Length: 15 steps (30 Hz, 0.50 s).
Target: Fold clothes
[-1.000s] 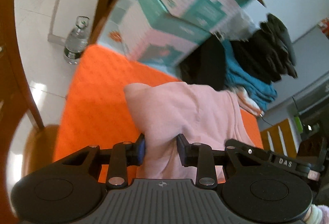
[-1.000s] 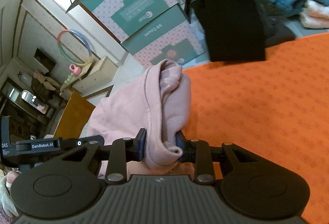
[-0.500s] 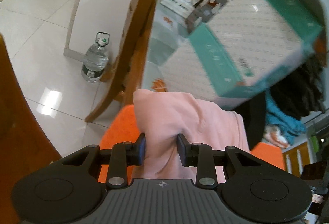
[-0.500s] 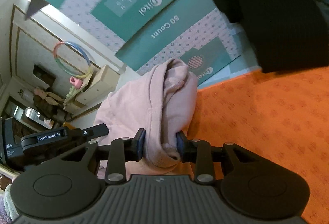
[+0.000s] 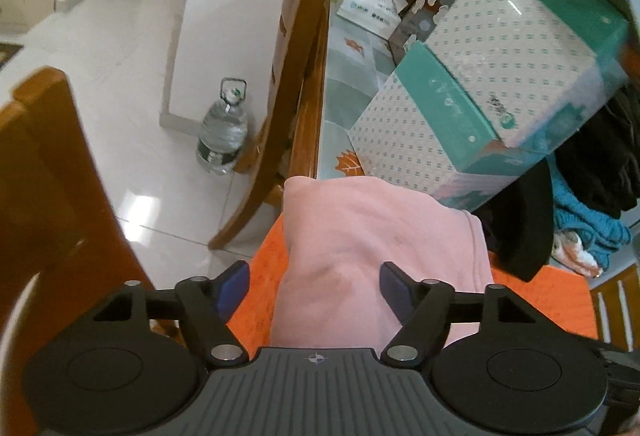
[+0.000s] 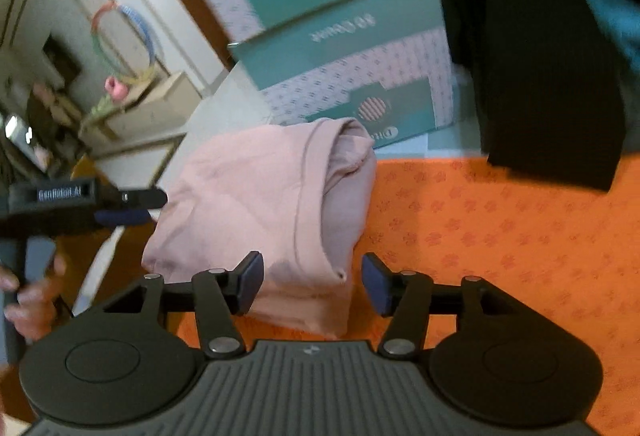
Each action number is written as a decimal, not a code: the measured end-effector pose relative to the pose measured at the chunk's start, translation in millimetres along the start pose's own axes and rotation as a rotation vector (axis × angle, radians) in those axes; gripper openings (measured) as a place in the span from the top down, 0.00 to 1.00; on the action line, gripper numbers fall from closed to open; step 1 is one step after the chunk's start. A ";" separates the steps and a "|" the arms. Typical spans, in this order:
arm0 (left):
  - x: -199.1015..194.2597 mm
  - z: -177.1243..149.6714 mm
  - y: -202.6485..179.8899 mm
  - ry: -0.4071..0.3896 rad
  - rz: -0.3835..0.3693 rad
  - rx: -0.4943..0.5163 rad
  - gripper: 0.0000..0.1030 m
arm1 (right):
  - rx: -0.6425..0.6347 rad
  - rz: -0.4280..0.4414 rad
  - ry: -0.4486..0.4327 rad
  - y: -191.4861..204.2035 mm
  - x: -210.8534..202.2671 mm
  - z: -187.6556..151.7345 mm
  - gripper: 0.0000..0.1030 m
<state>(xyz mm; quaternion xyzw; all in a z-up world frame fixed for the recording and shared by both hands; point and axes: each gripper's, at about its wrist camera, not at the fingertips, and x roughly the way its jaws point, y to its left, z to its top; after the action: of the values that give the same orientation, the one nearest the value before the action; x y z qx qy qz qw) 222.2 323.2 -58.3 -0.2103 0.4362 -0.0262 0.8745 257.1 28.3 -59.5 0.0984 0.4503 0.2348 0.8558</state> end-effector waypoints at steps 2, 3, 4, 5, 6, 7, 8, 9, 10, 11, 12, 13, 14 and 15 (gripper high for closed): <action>-13.2 -6.6 -8.1 -0.020 0.017 0.015 0.21 | -0.041 -0.014 -0.006 6.6 -13.9 -3.1 0.24; -20.0 -10.1 -12.4 -0.032 0.024 0.022 0.19 | -0.058 -0.018 -0.018 9.7 -22.5 -5.4 0.18; -26.9 -13.7 -16.7 -0.044 0.031 0.029 0.14 | -0.077 -0.017 -0.034 12.9 -31.6 -8.0 0.17; -33.8 -17.6 -21.3 -0.058 0.038 0.031 0.10 | -0.095 -0.018 -0.043 15.8 -39.8 -10.2 0.16; -40.0 -21.8 -26.2 -0.069 0.049 0.031 0.08 | -0.111 -0.021 -0.048 18.8 -47.5 -12.5 0.14; -46.3 -26.1 -31.2 -0.081 0.060 0.033 0.04 | -0.125 -0.023 -0.053 21.1 -55.6 -14.7 0.12; -53.0 -31.7 -38.0 -0.096 0.073 0.050 0.02 | -0.132 -0.021 -0.059 22.3 -64.3 -16.9 0.07; -59.5 -37.4 -44.8 -0.112 0.086 0.067 0.02 | -0.139 -0.018 -0.065 23.6 -72.9 -19.0 0.03; -64.7 -43.0 -51.7 -0.124 0.104 0.088 0.00 | -0.143 -0.016 -0.069 24.6 -81.4 -21.1 0.02; -69.9 -48.6 -58.6 -0.137 0.121 0.109 0.00 | -0.141 -0.014 -0.072 25.3 -89.8 -23.0 0.01; -75.0 -54.2 -65.5 -0.149 0.139 0.130 0.00 | -0.136 -0.014 -0.073 25.6 -98.2 -25.0 0.00; -79.8 -59.6 -71.4 -0.156 0.152 0.141 0.00 | -0.132 -0.017 -0.074 25.7 -105.9 -27.2 0.00; -84.1 -64.6 -76.5 -0.156 0.154 0.144 0.00 | -0.128 -0.021 -0.075 25.9 -113.7 -29.5 0.00; -88.3 -69.7 -81.6 -0.157 0.157 0.146 0.00 | -0.124 -0.024 -0.077 26.0 -121.4 -31.7 0.00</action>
<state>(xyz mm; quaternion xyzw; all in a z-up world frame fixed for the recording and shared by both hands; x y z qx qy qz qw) 124.9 245.2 3.0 -0.1126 0.3787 0.0273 0.9182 164.3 -10.1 20.1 0.0489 0.4029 0.2478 0.8797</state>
